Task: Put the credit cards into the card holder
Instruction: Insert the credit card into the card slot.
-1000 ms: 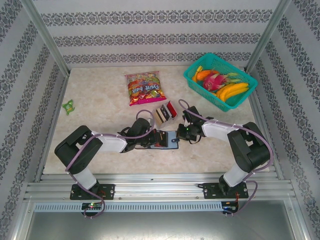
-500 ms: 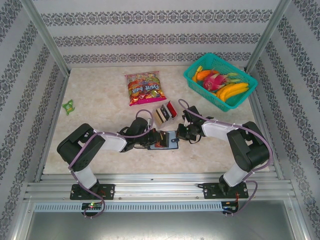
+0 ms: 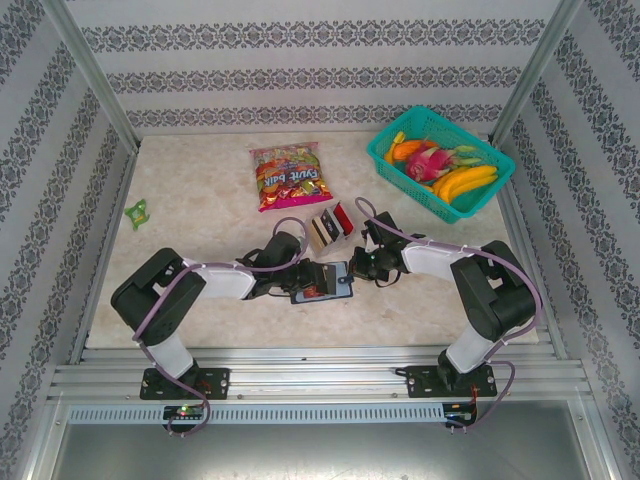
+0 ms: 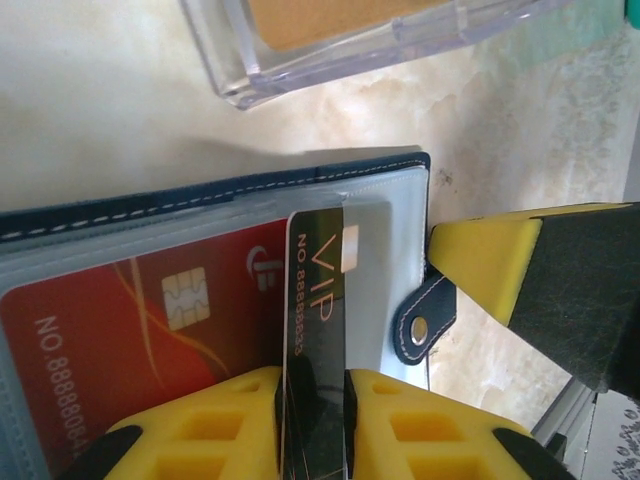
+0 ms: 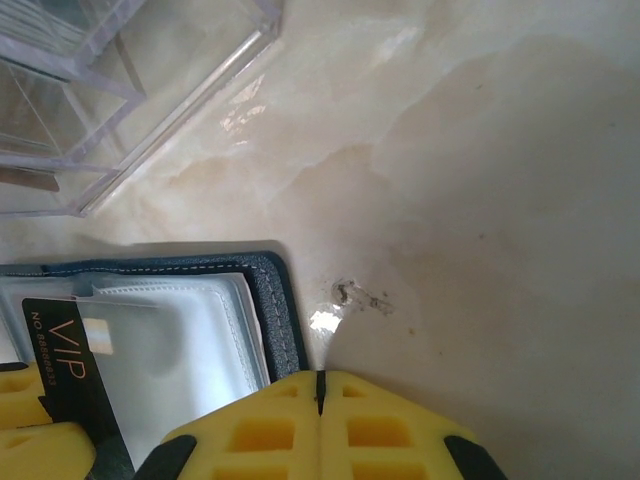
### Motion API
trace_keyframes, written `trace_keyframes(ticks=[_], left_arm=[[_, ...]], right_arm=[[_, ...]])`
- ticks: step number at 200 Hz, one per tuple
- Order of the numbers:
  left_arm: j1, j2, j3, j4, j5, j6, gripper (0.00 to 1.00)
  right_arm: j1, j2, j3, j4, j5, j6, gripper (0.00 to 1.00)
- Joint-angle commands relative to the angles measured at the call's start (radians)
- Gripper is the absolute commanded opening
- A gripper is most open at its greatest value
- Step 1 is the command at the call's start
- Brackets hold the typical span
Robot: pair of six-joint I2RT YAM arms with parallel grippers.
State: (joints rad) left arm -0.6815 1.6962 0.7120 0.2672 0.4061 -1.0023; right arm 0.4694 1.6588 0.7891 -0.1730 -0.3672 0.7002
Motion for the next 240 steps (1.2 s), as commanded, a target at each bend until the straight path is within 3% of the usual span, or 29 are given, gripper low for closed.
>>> trace_keyframes(ticks=[1, 37, 100, 140, 210, 240], left_arm=[[-0.018, -0.015, 0.025, -0.100, -0.030, 0.039, 0.25], [-0.042, 0.029, 0.082, -0.112, -0.018, 0.046, 0.25], [-0.059, 0.069, 0.120, -0.117, 0.016, 0.038, 0.40], [-0.069, 0.079, 0.148, -0.137, 0.037, 0.046, 0.44], [-0.079, 0.097, 0.262, -0.377, 0.025, 0.160, 0.41], [-0.081, 0.118, 0.289, -0.388, 0.072, 0.184, 0.40]], right_arm=[[0.015, 0.024, -0.022, -0.024, -0.019, 0.002, 0.02], [0.028, 0.024, -0.022, -0.013, -0.037, 0.005, 0.00], [0.032, 0.026, -0.026, -0.012, -0.036, 0.012, 0.00], [0.034, 0.024, -0.027, -0.017, -0.034, 0.013, 0.00], [0.036, 0.028, -0.024, -0.018, -0.026, 0.018, 0.00], [0.037, 0.032, -0.020, -0.019, -0.030, 0.019, 0.00]])
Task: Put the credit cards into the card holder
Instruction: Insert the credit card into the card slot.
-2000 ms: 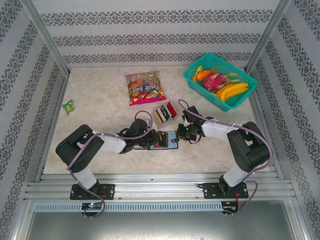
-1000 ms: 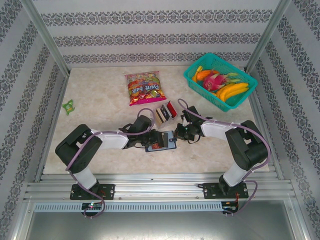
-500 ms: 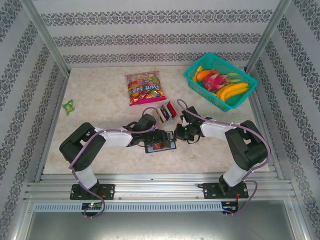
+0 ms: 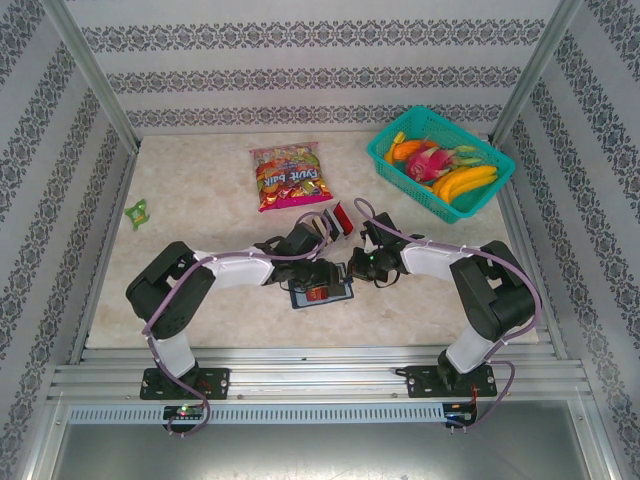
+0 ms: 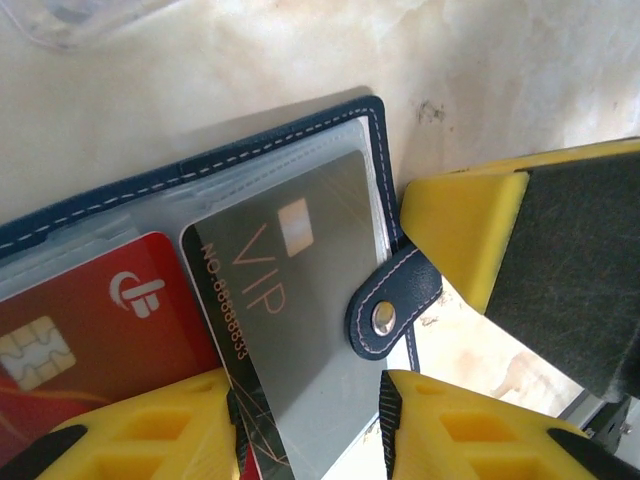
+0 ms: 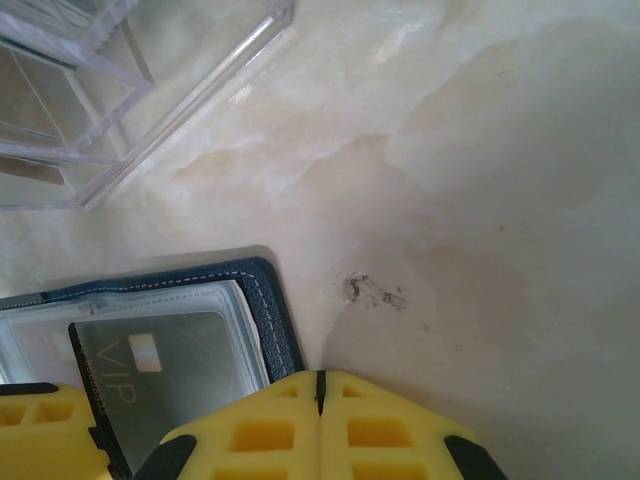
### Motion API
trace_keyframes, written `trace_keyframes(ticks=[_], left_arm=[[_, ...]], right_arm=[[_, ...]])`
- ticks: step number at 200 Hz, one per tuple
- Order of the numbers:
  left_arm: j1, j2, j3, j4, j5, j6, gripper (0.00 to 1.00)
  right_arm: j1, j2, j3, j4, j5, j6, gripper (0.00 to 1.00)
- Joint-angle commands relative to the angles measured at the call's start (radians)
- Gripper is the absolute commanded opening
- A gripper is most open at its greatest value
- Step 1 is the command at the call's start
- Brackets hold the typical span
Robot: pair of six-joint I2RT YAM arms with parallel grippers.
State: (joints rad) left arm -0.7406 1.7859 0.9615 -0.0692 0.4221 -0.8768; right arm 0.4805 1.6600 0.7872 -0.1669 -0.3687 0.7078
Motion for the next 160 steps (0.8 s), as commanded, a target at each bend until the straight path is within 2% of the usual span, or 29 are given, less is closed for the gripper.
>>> trace_keyframes(ticks=[1, 71, 120, 160], left_arm=[[-0.022, 0.029, 0.039, -0.051, 0.058, 0.059, 0.40], [-0.023, 0.019, 0.037, -0.039, 0.057, 0.053, 0.45], [-0.023, -0.150, -0.043, -0.131, -0.129, 0.047, 0.51], [-0.023, -0.198, -0.059, -0.190, -0.212, 0.057, 0.53]], right_arm=[[0.024, 0.030, -0.017, -0.025, -0.029, 0.011, 0.00], [0.027, 0.024, -0.008, -0.044, -0.011, 0.002, 0.00], [0.001, -0.041, 0.027, -0.148, 0.102, -0.046, 0.03], [0.008, -0.070, 0.057, -0.186, 0.122, -0.062, 0.06]])
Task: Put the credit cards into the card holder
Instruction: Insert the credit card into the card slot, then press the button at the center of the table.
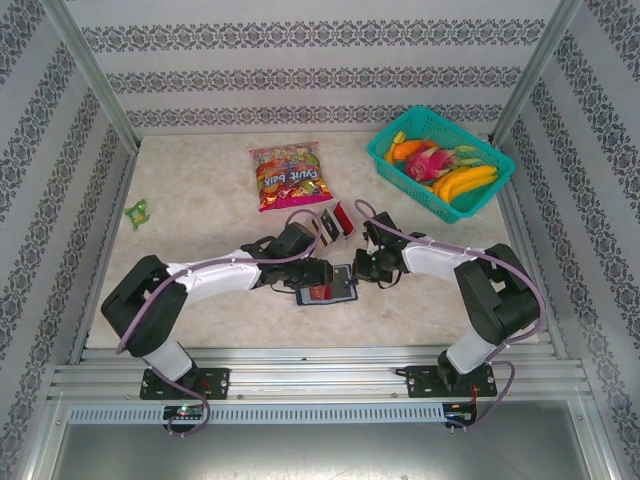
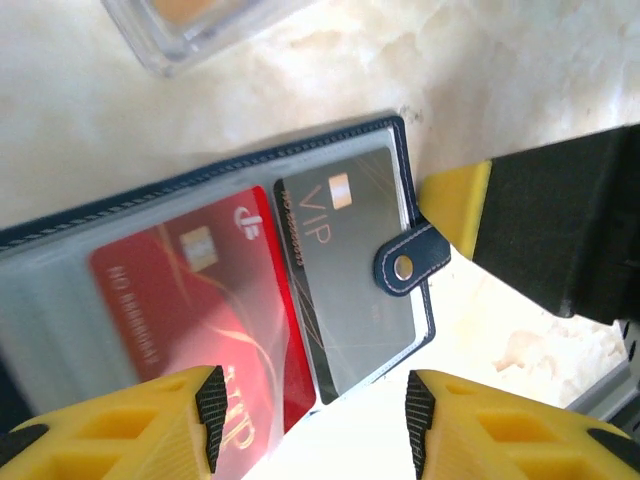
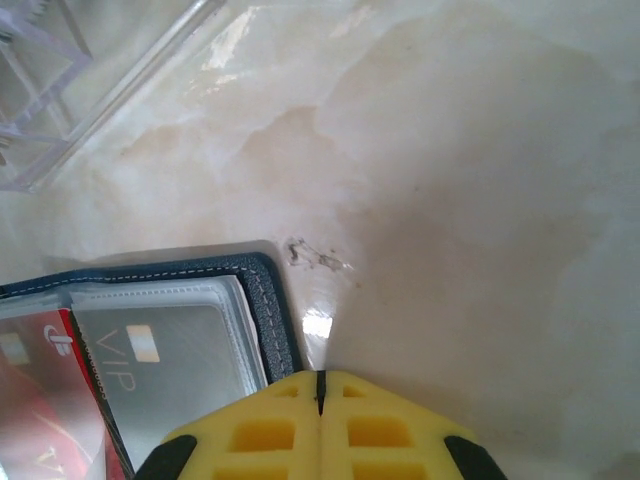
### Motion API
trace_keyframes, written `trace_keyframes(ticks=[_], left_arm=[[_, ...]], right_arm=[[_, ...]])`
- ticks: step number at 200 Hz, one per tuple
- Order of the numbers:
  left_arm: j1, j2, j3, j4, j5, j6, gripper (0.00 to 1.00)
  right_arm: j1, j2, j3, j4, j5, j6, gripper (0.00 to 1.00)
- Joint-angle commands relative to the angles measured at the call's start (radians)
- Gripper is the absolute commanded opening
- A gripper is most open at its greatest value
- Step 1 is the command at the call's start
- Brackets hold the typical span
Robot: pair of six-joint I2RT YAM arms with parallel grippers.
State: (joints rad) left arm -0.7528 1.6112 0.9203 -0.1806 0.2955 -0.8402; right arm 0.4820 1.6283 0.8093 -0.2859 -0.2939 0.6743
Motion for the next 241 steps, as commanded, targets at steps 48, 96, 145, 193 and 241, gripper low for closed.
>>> trace_keyframes(ticks=[48, 96, 145, 193, 241], left_arm=[[-0.008, -0.087, -0.045, -0.147, -0.227, -0.020, 0.54], [0.028, -0.100, -0.082, -0.119, -0.191, -0.030, 0.59], [0.058, -0.051, -0.097, -0.025, -0.085, -0.042, 0.59], [0.059, -0.002, -0.095, -0.003, -0.066, -0.042, 0.38], [0.059, 0.058, -0.091, -0.024, -0.067, -0.030, 0.11]], right_arm=[[0.059, -0.162, 0.085, -0.169, 0.224, -0.043, 0.27], [0.101, -0.185, 0.089, -0.106, 0.088, -0.038, 0.31], [0.200, -0.069, 0.129, -0.100, 0.066, -0.015, 0.16], [0.263, 0.053, 0.176, -0.151, 0.156, 0.005, 0.13], [0.268, 0.053, 0.169, -0.251, 0.305, 0.021, 0.14]])
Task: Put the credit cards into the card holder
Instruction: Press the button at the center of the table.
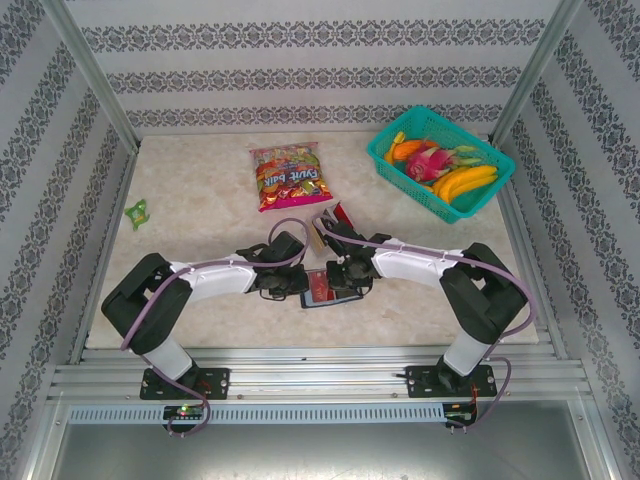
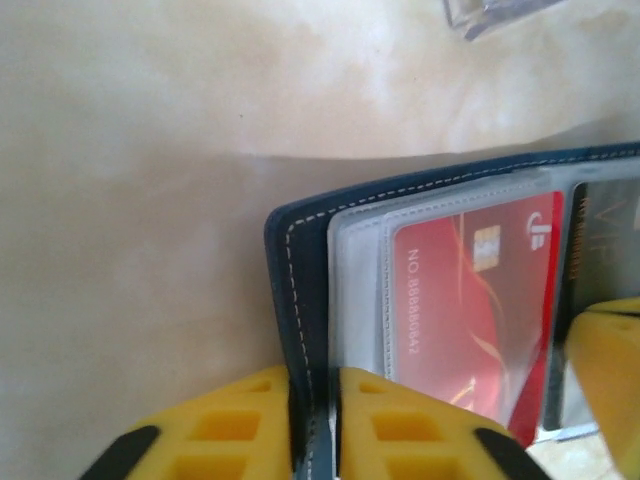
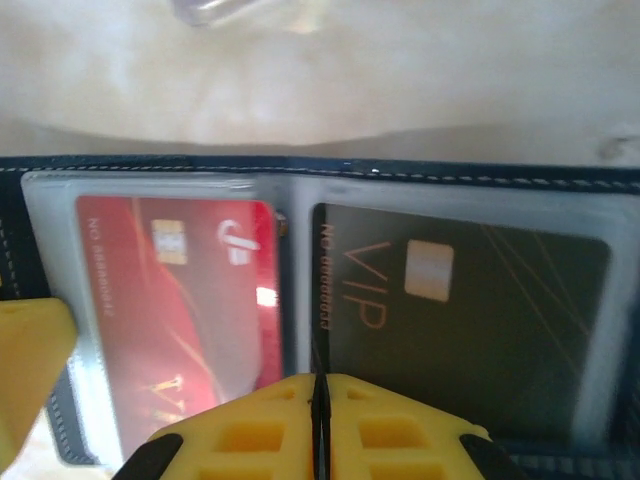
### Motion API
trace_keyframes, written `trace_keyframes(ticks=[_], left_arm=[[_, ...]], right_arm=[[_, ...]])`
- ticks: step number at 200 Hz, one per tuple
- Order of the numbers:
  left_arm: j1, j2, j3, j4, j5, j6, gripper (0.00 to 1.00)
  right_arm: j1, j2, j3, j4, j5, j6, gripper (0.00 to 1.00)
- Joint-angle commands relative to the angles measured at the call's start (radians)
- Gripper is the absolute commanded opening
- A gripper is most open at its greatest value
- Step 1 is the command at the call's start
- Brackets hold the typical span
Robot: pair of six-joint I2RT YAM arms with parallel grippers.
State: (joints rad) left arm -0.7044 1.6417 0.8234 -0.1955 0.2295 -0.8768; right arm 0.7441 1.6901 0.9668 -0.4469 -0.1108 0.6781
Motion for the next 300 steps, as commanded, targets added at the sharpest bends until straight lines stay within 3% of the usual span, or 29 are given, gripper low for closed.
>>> trace_keyframes(ticks=[1, 26, 111, 168, 216, 261, 300], left_arm=[[0.011, 0.028, 0.006, -0.009, -0.001, 0.006, 0.11], [0.011, 0.036, 0.002, -0.009, -0.004, 0.007, 0.06], [0.011, 0.038, -0.001, -0.015, -0.008, 0.015, 0.03], [0.011, 0.022, 0.005, -0.022, -0.005, 0.028, 0.03], [0.011, 0.021, 0.008, -0.030, -0.010, 0.035, 0.03], [0.011, -0.006, 0.010, -0.027, -0.002, 0.045, 0.05], [0.012, -0.053, 0.040, -0.046, 0.002, 0.064, 0.11]], right_arm=[[0.005, -0.010, 0.011, -0.092, 0.125, 0.017, 0.14], [-0.010, -0.039, 0.008, -0.134, 0.179, 0.007, 0.15], [-0.099, -0.126, -0.067, -0.205, 0.246, -0.014, 0.18], [-0.169, -0.091, -0.103, -0.127, 0.116, -0.046, 0.16], [-0.224, -0.040, -0.109, -0.138, 0.152, -0.011, 0.16], [-0.294, -0.129, -0.090, -0.098, 0.005, -0.034, 0.18], [-0.302, -0.218, -0.014, -0.148, 0.011, -0.063, 0.21]])
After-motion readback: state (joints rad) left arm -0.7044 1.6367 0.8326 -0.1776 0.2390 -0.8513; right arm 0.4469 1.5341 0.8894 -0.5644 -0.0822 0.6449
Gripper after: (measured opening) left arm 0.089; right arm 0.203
